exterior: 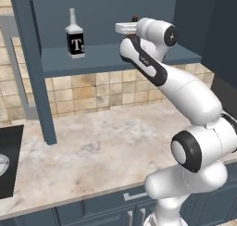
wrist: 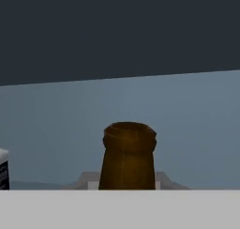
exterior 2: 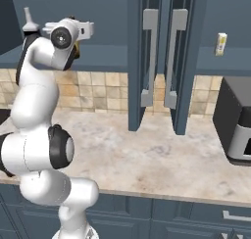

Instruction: Sort all alcoholic drinks to one cabinet, and non-alcoholic drinks to the other.

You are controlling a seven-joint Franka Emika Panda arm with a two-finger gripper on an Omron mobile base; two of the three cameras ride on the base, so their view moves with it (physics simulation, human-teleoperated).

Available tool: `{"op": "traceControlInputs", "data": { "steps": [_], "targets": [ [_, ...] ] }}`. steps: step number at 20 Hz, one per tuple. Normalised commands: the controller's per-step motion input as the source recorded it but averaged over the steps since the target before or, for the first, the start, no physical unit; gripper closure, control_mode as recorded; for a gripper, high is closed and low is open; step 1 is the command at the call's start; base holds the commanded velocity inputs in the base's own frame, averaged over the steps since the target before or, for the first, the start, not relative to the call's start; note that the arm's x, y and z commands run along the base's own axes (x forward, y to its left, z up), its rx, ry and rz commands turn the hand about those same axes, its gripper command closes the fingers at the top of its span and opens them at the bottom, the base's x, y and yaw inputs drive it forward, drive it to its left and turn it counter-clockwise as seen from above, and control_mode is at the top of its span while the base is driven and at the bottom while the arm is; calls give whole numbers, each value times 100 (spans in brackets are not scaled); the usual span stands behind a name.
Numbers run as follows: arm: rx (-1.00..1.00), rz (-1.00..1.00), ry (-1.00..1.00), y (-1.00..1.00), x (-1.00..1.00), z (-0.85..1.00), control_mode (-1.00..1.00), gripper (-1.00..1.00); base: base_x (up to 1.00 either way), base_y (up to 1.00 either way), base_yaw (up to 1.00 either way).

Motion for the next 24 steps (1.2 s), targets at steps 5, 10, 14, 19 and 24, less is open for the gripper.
{"op": "traceControlInputs", "data": {
  "steps": [5,10,14,19,24],
  "targets": [
    [0,0,4,6,57,-14,-100,100,0,0,0],
    [0,0,4,5,46,-22,-100,100,0,0,0],
    [0,0,2,8,26,-28,-100,100,0,0,0],
    [0,0,1,11,9,-36,-100,-100,0,0,0],
    [0,-1,1,11,0,-19,-100,-100,0,0,0]
  ]
}}
